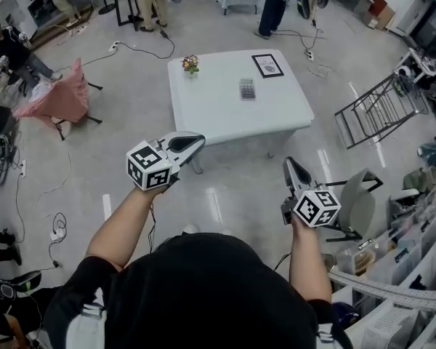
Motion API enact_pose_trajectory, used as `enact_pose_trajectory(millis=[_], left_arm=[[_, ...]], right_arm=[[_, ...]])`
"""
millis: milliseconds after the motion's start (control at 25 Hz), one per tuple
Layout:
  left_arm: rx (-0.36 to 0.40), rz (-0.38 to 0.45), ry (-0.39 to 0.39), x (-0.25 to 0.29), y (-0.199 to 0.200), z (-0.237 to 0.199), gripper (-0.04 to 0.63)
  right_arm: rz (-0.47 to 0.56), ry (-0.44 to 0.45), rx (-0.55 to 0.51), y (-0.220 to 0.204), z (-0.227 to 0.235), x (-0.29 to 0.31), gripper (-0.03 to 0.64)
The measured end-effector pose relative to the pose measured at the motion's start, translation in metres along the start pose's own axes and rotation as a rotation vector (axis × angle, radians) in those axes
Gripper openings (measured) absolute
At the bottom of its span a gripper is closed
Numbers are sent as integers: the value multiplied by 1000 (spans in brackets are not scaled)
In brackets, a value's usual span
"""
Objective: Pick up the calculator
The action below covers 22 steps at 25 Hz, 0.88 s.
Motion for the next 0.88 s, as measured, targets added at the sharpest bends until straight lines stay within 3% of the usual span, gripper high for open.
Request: enact_pose_trajectory(millis=[360,880], left_arm=[[-8,-18,43,45,-4,14,20],[-40,-33,88,79,-10,18,20]], right_arm=[[-2,62,-31,11,48,-3,168],[-34,110,-21,13,87,2,198]])
Point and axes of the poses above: the fingertips, and each gripper's own axes: x forward along the fingers, z to its right, y out of its top, the point moved 4 cm from there along -x, backward along the fingers, and after that the axes turned 1 degree about z, right-handed, at the moved point
